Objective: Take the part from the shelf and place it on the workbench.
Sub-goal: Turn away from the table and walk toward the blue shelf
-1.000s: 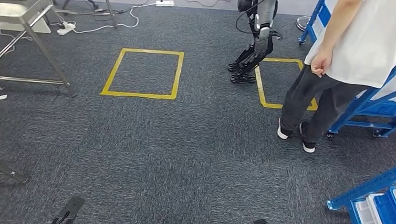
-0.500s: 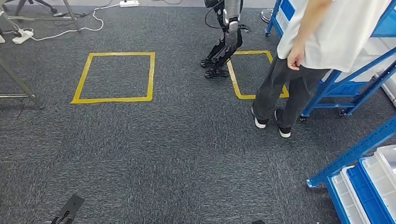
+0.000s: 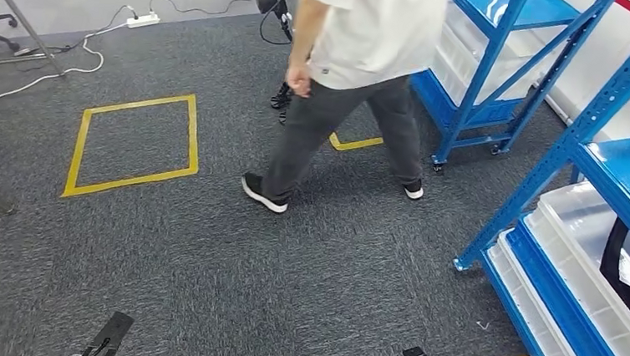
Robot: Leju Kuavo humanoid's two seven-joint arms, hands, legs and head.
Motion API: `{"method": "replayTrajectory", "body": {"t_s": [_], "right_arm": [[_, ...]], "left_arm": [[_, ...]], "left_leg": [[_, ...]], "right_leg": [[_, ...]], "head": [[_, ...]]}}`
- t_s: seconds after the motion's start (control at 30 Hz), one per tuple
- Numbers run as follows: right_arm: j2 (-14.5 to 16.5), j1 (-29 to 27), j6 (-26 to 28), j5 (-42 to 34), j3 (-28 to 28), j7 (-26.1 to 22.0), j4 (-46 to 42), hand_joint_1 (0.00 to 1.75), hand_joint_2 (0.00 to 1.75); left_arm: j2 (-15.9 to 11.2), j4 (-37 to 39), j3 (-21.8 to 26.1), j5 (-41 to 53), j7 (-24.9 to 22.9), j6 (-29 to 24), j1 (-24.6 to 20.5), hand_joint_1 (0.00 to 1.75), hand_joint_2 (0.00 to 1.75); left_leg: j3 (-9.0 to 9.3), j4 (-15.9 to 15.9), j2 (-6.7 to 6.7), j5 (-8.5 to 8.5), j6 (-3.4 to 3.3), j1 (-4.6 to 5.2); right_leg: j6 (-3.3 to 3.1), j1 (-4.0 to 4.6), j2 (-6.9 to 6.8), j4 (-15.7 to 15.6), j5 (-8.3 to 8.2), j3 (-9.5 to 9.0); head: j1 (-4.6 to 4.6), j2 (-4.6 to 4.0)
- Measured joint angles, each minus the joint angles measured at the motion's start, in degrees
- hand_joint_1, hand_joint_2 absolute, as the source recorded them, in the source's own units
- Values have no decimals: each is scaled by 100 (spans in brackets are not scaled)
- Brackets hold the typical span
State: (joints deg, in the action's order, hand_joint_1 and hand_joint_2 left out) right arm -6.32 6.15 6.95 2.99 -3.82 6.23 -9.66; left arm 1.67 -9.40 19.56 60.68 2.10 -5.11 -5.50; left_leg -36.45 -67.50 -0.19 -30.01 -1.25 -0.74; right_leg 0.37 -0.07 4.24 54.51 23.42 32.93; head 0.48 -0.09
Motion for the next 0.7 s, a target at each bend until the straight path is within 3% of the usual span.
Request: {"method": "replayTrajectory", "body": {"t_s": [0.07, 0.13, 0.2, 0.27, 0.33, 0.4, 0.43, 0.47, 0.53, 0.6, 0.63, 0.7], "right_arm": [[3, 4, -2, 2, -1, 0, 0, 0, 0], [3, 7, -11, 5, -2, -3, 0, 0, 0], [-8, -17, -21, 8, -4, -8, 1, 0, 0], [-11, -40, -28, 9, -10, -8, 3, 0, 0], [-7, -23, -31, 12, -15, -8, 6, 0, 0], [-7, -8, -34, 17, -15, -4, 7, 0, 0], [-7, -11, -37, 19, -15, 1, 7, 0, 0], [-8, -16, -39, 21, -15, 4, 8, 0, 0], [-18, -16, -39, 23, -15, 9, 9, 0, 0], [-31, 6, -39, 27, -15, 10, 9, 0, 0], [-36, 11, -40, 28, -15, 11, 9, 0, 0], [-41, 4, -41, 31, -15, 21, 12, 0, 0]], "left_arm": [[0, 0, -3, 0, -2, 0, -14, 0, 0], [1, 0, -5, -1, -5, 1, -10, 0, 0], [3, 0, -4, -2, -14, 1, -6, 0, 0], [7, 0, -3, -2, -21, 1, -26, 0, 0], [9, 0, -2, -1, -22, -1, -24, 0, 0], [10, 0, -3, 0, -21, -2, -5, 0, 0], [11, 0, -3, 0, -20, -2, -4, 0, 0], [13, 0, -4, 0, -19, -3, -6, 0, 0], [16, 0, -3, 0, -15, -4, -12, 0, 0], [16, 0, -2, 0, -7, -7, -16, 0, 0], [17, 0, -3, 0, -4, -9, -19, 0, 0], [21, 0, -4, -1, -2, -13, -25, 0, 0]], "left_leg": [[366, 851, -289, 373, -37, -16], [512, 1215, -467, 490, -56, -15], [529, 1246, -353, 516, -97, -5], [546, 1283, -232, 549, -162, -12], [551, 1299, -93, 557, -203, -8], [554, 1297, 59, 545, -218, 2], [557, 1296, 128, 539, -219, 3], [565, 1296, 192, 530, -214, 4], [599, 1295, 308, 501, -185, 10], [624, 1286, 408, 463, -136, 44], [630, 1283, 458, 449, -113, 62], [645, 1283, 557, 427, -62, 65]], "right_leg": [[24, 3, 140, 12, -5, 8], [80, -4, 266, 19, -25, 52], [142, -23, 370, 1, -37, 87], [190, -22, 176, 187, 114, 176], [242, -20, -190, 893, 500, 480], [293, -33, -343, 1696, 809, 849], [306, -39, -364, 1834, 813, 910], [310, -43, -385, 1699, 699, 836], [285, -35, -562, 853, 308, 384], [233, 9, -753, 156, 92, 28], [208, 30, -782, 34, 80, -21], [148, 44, -672, 12, 75, 0]], "head": [[2, 0], [5, 0], [6, 0], [13, 0], [19, 0], [20, 0], [20, 0], [20, 0], [20, 0], [17, 0], [15, 0], [12, 0]]}}
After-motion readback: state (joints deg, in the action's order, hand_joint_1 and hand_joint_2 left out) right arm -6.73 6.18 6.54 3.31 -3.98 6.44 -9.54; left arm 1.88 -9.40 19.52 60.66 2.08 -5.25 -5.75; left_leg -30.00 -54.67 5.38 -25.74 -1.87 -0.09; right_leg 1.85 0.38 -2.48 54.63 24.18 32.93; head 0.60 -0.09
